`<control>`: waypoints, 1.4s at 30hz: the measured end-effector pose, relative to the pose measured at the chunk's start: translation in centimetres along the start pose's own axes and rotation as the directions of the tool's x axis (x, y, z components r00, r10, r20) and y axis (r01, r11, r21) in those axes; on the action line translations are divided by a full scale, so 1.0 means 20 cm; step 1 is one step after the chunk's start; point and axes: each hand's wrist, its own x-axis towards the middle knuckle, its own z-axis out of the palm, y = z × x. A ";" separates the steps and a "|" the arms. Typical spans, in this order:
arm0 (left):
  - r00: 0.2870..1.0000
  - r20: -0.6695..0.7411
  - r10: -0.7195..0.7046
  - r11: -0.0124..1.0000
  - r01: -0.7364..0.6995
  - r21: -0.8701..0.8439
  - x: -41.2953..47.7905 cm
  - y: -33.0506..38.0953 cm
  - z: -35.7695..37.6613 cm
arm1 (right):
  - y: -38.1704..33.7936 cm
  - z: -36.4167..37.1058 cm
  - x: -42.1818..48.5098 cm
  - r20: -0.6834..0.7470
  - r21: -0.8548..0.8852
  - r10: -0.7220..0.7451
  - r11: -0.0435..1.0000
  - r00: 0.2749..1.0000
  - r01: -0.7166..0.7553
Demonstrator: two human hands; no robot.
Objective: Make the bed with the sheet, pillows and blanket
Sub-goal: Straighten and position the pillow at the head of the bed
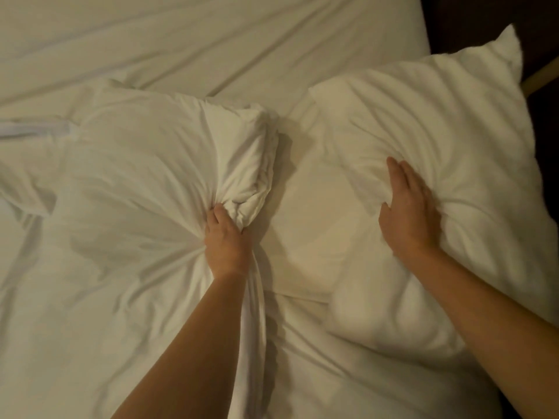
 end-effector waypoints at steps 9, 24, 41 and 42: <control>0.998 0.044 0.041 0.998 -0.043 0.046 -0.06 0.12 -0.20 | 0.14 -0.41 -0.03 -0.123 0.363 -0.060 0.926 0.991 0.102; 0.981 -0.154 0.113 0.993 -0.118 -0.017 -0.06 0.84 -0.53 | 0.73 -0.98 -0.02 -0.101 0.631 0.132 0.775 0.986 -0.039; 0.924 0.276 0.265 0.964 -0.254 -0.075 -0.34 1.84 0.43 | 0.97 -1.03 0.01 -0.164 0.695 0.163 0.719 0.973 -0.003; 0.922 0.285 0.263 0.965 -0.252 -0.076 -0.35 1.83 0.45 | 0.98 -1.02 0.01 -0.165 0.696 0.163 0.718 0.973 -0.003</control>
